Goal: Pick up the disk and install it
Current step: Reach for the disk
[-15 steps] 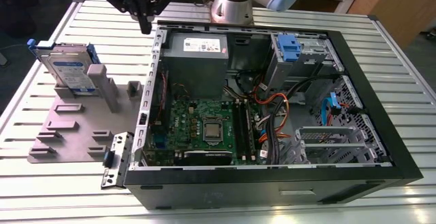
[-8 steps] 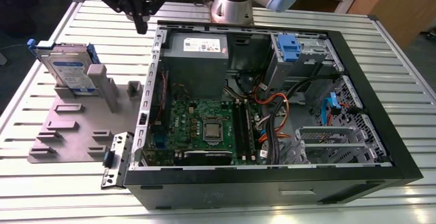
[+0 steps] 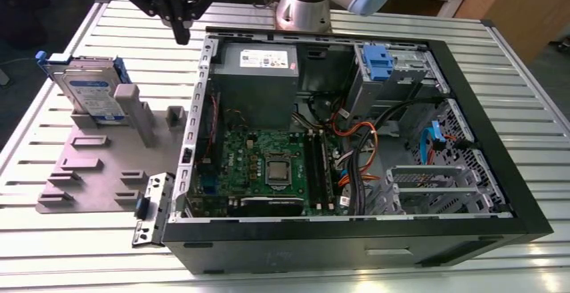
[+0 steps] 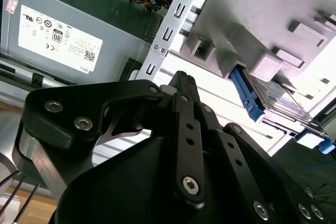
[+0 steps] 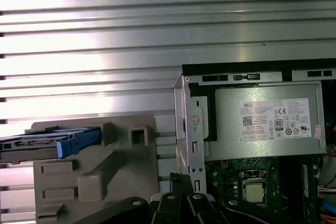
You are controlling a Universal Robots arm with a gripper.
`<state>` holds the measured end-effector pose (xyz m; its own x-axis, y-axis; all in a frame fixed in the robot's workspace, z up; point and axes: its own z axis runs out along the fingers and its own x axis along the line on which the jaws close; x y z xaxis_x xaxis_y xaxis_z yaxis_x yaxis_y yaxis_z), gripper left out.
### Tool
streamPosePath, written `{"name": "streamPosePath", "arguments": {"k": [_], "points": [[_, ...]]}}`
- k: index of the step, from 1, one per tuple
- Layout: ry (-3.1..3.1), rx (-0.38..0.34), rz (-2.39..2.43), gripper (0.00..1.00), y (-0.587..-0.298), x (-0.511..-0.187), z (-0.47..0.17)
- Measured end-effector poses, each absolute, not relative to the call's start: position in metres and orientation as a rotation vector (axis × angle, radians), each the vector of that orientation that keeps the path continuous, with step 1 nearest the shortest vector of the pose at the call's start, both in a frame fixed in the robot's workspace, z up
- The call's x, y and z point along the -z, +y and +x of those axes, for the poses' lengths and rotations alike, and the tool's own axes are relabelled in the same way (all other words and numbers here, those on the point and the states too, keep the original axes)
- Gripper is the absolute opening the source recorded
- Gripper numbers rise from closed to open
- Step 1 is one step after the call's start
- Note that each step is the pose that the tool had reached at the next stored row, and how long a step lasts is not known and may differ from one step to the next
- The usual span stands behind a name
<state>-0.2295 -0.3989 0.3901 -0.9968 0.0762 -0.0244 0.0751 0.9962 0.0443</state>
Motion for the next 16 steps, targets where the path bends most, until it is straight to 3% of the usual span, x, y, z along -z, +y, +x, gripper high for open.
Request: {"name": "streamPosePath", "arguments": {"k": [16], "points": [[3.113, -0.067, 0.118, 0.11, -0.3989, -0.3848, -0.2321]]}}
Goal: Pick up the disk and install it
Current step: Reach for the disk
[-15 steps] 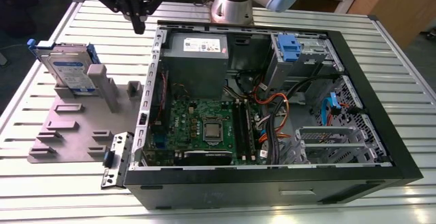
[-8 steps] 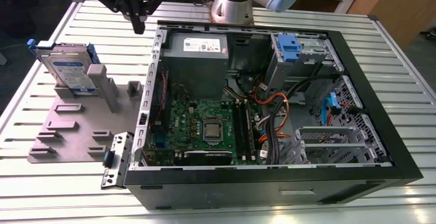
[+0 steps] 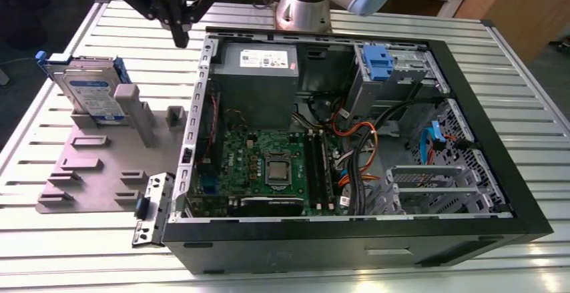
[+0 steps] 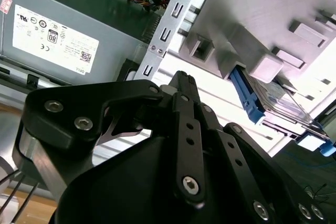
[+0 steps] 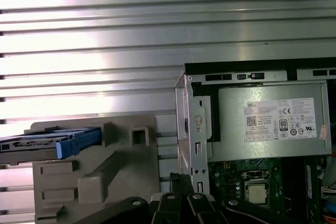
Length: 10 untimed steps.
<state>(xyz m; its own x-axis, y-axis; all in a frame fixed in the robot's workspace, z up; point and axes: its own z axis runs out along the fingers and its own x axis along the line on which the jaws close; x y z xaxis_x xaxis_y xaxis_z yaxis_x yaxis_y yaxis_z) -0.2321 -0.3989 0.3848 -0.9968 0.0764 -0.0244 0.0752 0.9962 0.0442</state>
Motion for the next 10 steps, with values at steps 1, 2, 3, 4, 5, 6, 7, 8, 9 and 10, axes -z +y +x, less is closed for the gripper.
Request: {"name": "streamPosePath", "arguments": {"k": [1, 2, 3, 4, 5, 6, 7, 8, 9, 10], "points": [[3.113, -0.067, 0.118, 0.11, -0.399, -0.385, -0.234], [3.112, -0.068, 0.118, 0.11, -0.399, -0.384, -0.236], [3.112, -0.068, 0.118, 0.11, -0.399, -0.384, -0.238], [3.112, -0.068, 0.118, 0.11, -0.398, -0.383, -0.241], [3.112, -0.068, 0.119, 0.11, -0.398, -0.383, -0.243], [3.112, -0.068, 0.119, 0.11, -0.398, -0.383, -0.245], [3.112, -0.068, 0.119, 0.11, -0.398, -0.382, -0.247], [3.112, -0.068, 0.119, 0.11, -0.397, -0.382, -0.249], [3.112, -0.068, 0.119, 0.11, -0.397, -0.381, -0.251], [3.112, -0.068, 0.119, 0.11, -0.397, -0.381, -0.253]]}}
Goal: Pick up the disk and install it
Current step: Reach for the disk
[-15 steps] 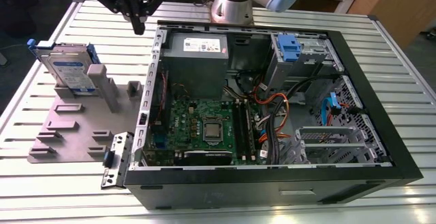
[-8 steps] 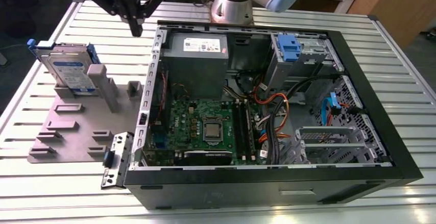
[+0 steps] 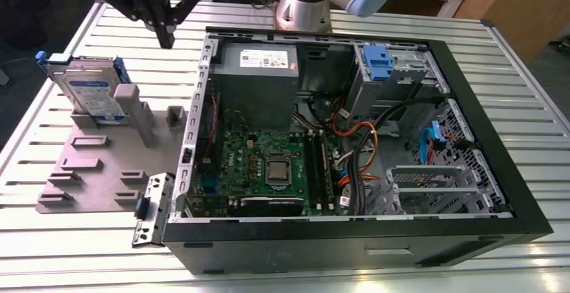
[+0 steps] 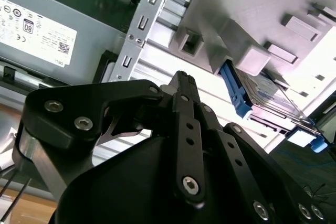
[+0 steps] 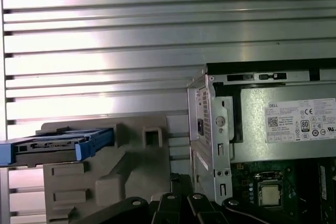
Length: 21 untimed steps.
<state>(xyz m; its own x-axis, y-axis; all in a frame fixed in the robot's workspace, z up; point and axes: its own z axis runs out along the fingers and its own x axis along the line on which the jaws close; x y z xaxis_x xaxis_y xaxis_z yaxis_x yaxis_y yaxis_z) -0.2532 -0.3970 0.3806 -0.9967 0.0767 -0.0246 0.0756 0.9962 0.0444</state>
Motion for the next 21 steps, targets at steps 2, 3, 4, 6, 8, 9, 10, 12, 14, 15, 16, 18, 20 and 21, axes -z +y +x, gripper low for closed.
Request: {"name": "streamPosePath", "arguments": {"k": [2, 3, 4, 6, 8, 9, 10, 12, 14, 15, 16, 18, 20, 21], "points": [[3.112, -0.068, 0.119, 0.11, -0.396, -0.380, -0.257], [3.112, -0.068, 0.119, 0.11, -0.396, -0.379, -0.259], [3.112, -0.068, 0.119, 0.11, -0.396, -0.379, -0.260], [3.112, -0.068, 0.119, 0.11, -0.395, -0.378, -0.264], [3.112, -0.068, 0.119, 0.11, -0.395, -0.377, -0.267], [3.112, -0.068, 0.119, 0.11, -0.394, -0.377, -0.269], [3.112, -0.068, 0.119, 0.11, -0.394, -0.376, -0.271], [3.112, -0.068, 0.119, 0.11, -0.394, -0.375, -0.274], [3.112, -0.068, 0.119, 0.11, -0.393, -0.374, -0.277], [3.112, -0.068, 0.119, 0.11, -0.392, -0.374, -0.278], [3.112, -0.068, 0.120, 0.11, -0.392, -0.374, -0.280], [3.112, -0.068, 0.120, 0.11, -0.391, -0.373, -0.282], [3.112, -0.068, 0.120, 0.11, -0.390, -0.372, -0.285], [3.112, -0.068, 0.119, 0.11, -0.389, -0.372, -0.286]]}}
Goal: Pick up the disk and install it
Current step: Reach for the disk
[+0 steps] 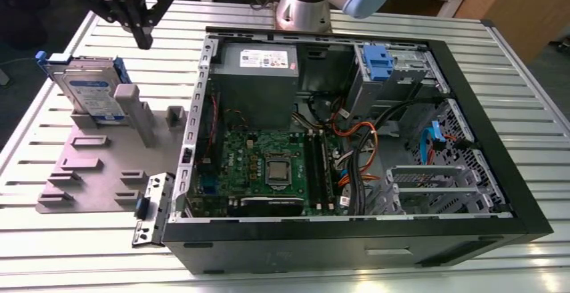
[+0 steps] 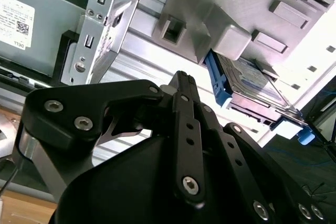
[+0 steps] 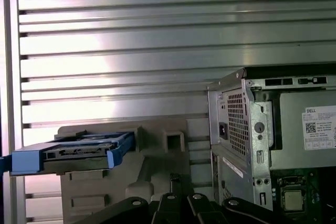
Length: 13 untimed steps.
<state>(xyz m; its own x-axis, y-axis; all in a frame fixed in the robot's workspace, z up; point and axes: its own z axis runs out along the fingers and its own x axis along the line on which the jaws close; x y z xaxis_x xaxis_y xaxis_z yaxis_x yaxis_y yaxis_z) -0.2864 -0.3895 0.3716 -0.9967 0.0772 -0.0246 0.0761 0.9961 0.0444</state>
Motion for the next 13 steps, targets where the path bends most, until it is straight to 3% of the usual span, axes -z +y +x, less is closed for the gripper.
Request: {"name": "streamPosePath", "arguments": {"k": [13], "points": [[3.112, -0.068, 0.120, 0.11, -0.385, -0.368, -0.298]]}}
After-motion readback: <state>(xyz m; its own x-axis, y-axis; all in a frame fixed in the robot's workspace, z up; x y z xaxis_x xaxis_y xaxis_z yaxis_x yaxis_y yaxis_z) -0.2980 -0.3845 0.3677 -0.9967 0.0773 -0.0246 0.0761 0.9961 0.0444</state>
